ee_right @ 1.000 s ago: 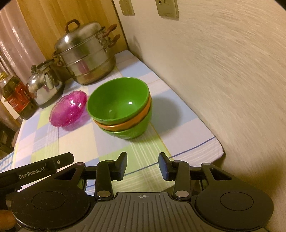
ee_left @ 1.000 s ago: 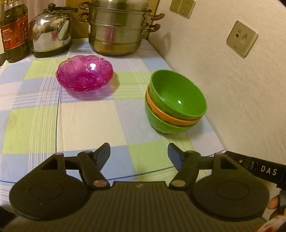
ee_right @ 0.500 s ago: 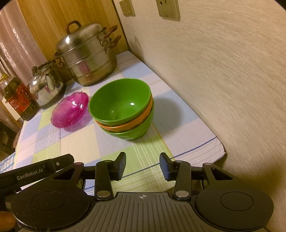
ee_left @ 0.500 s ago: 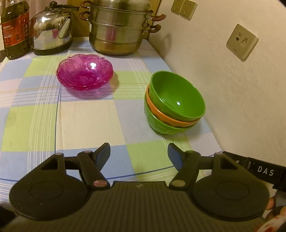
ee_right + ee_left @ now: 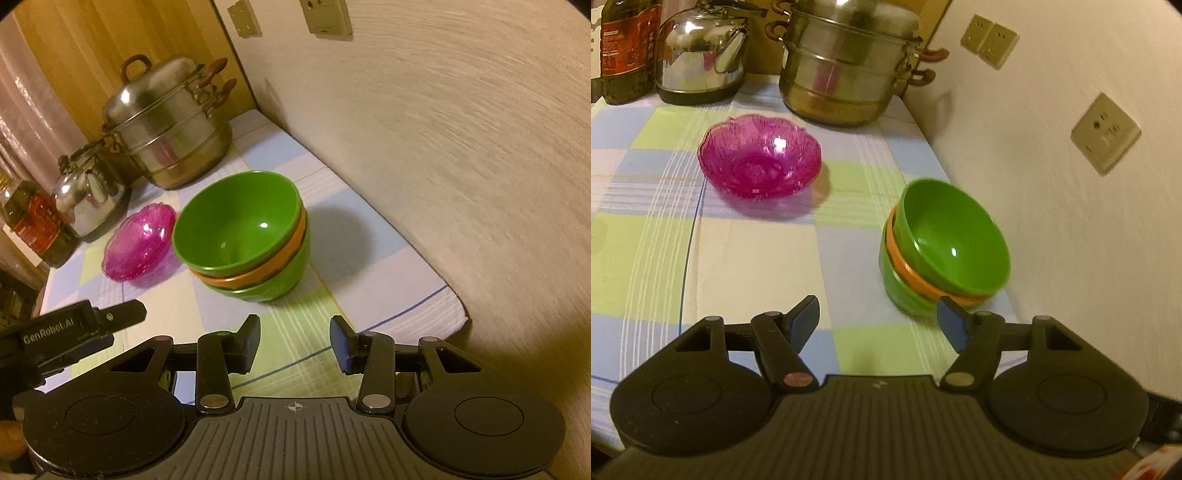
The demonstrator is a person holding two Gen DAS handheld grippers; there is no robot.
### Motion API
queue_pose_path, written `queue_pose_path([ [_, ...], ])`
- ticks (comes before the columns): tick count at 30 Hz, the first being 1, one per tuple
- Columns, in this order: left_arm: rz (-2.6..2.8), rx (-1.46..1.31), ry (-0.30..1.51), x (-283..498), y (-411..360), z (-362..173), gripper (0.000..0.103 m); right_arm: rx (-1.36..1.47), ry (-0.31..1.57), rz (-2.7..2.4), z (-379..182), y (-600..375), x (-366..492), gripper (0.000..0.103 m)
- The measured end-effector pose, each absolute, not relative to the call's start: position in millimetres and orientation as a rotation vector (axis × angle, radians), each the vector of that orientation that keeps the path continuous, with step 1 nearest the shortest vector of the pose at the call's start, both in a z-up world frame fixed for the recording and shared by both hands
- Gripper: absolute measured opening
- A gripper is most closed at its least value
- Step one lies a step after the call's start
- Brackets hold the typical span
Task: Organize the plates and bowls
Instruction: 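Move both open grippers toward the rim of the bowl stack, then close both grippers on the bowl stack rim and hold it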
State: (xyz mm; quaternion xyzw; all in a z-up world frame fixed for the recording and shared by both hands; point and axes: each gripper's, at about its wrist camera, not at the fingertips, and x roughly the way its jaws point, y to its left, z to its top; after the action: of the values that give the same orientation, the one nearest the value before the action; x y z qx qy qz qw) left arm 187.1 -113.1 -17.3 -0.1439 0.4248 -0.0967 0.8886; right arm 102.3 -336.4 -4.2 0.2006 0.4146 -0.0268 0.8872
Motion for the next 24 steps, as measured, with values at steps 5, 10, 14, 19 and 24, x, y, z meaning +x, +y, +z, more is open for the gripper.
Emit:
queue_pose_path([
  [5, -0.212, -0.334, 0.88, 212, -114, -15, 0.067, 0.434, 0.861, -0.069, -6, -343, 115, 0.042],
  [10, -0.244, -0.367, 0.92, 240, -116, -21, 0.065, 0.45, 0.853, -0.067, -5, -348, 133, 0.042],
  [14, -0.258, -0.393, 0.955, 262, -120, -31, 0.064, 0.469, 0.845, -0.066, -5, -350, 154, 0.042],
  [19, -0.274, -0.43, 0.997, 281, -122, -43, 0.064, 0.508, 0.837, -0.072, -8, -355, 181, 0.042],
  [24, -0.275, -0.442, 1.049, 296, -125, -58, 0.064, 0.554, 0.863, -0.07, -18, -362, 204, 0.042],
])
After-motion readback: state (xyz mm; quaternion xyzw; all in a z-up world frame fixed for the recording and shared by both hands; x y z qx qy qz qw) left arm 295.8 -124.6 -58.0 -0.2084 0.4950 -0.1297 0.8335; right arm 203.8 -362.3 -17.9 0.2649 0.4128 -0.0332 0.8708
